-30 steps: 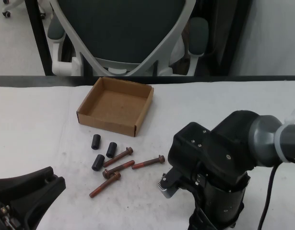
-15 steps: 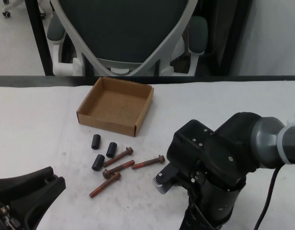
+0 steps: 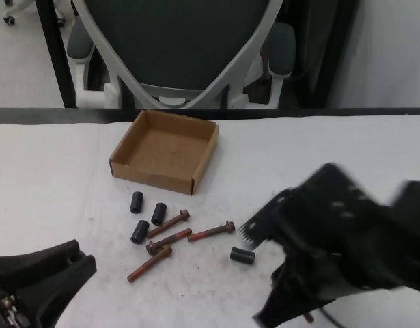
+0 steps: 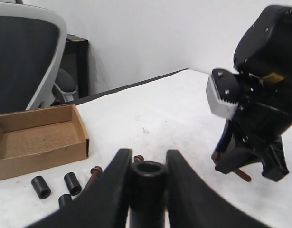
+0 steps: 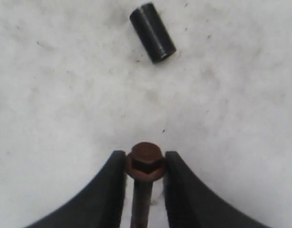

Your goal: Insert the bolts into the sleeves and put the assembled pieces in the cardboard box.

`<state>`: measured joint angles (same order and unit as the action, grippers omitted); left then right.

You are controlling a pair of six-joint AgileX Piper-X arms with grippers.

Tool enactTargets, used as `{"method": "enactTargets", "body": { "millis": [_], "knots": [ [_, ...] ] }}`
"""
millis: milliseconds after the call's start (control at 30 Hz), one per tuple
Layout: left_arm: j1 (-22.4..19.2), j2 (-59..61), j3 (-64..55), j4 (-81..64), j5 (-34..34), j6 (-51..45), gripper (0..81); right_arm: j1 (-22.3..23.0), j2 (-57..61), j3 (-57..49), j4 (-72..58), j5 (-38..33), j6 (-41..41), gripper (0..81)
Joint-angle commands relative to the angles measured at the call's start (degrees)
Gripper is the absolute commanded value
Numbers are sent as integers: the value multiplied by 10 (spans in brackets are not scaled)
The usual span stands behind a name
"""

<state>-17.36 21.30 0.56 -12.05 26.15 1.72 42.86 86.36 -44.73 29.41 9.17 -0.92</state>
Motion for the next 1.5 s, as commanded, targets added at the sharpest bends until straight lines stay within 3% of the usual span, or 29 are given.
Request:
{"method": "enactTargets", "body": {
  "millis": [0,200,433,633,800,1100,1467],
  "knots": [
    [2,-5,-6,-24,48,2,8,4,-106,52,-73,-1,18,2],
    [-20,-5,-6,-24,99,16,8,31,-279,136,-169,-18,64,2],
    [-130,-5,-6,-23,99,82,8,87,-430,195,-269,-18,87,2],
    [-249,-5,-6,-24,-17,165,8,146,-466,223,-356,-26,98,2],
    [-320,-5,-6,-24,-96,196,8,198,-466,252,-457,-29,95,2],
    [-341,8,-6,-44,-148,207,8,249,-466,266,-503,-43,95,2],
    [-341,121,-6,-154,-140,185,8,269,-445,263,-536,-70,99,2]
  ]
}}
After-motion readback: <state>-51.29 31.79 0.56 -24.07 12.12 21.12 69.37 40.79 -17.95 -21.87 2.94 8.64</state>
